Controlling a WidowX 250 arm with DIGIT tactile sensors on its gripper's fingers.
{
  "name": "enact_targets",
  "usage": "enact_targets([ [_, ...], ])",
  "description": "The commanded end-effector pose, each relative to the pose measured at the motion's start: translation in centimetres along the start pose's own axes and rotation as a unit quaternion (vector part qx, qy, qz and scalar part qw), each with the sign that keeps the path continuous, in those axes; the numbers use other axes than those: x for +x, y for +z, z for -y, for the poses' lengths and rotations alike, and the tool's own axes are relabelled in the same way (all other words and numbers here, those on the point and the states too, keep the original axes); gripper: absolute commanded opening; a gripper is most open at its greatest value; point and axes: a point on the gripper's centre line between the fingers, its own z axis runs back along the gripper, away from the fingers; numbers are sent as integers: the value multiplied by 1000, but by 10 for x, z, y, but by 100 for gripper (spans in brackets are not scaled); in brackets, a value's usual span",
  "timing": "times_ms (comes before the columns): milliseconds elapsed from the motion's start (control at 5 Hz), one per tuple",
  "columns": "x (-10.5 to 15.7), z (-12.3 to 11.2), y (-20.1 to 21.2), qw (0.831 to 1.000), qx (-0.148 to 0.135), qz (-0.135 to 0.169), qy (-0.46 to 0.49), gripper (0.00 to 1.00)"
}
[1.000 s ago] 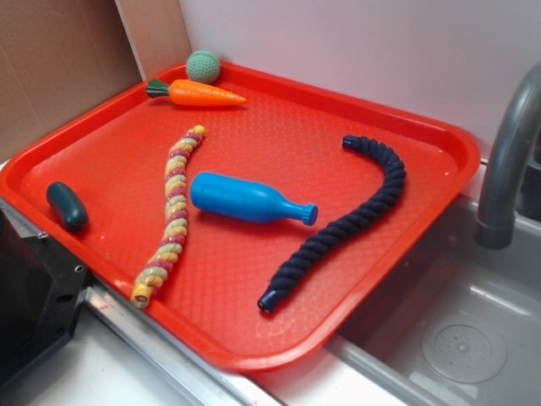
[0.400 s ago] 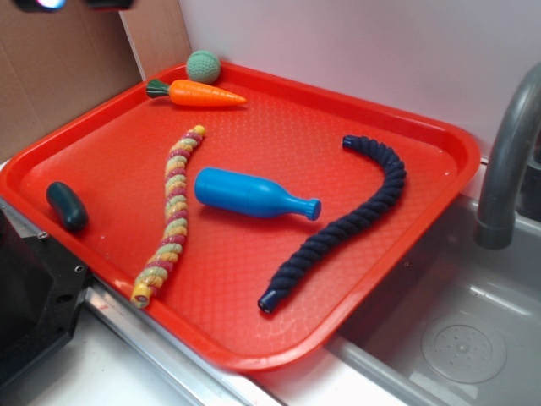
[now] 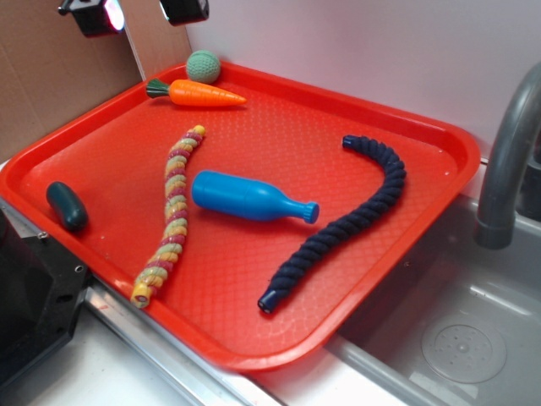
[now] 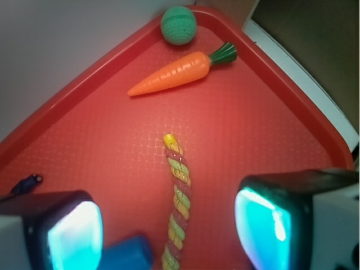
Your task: Grab the carrot.
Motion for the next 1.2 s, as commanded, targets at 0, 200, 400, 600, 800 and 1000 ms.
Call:
enact_targets([
  [0, 6, -7, 9, 1000, -8, 13, 2, 100],
  [200, 45, -19, -42, 992, 19, 18, 121, 100],
  [400, 56, -26, -68, 978, 8, 28, 206, 100],
  [600, 65, -28, -86, 964, 3, 49, 262, 100],
  [800, 74, -33, -100, 951, 24, 68, 301, 100],
  [1000, 87, -34, -117, 947, 29, 80, 311, 100],
])
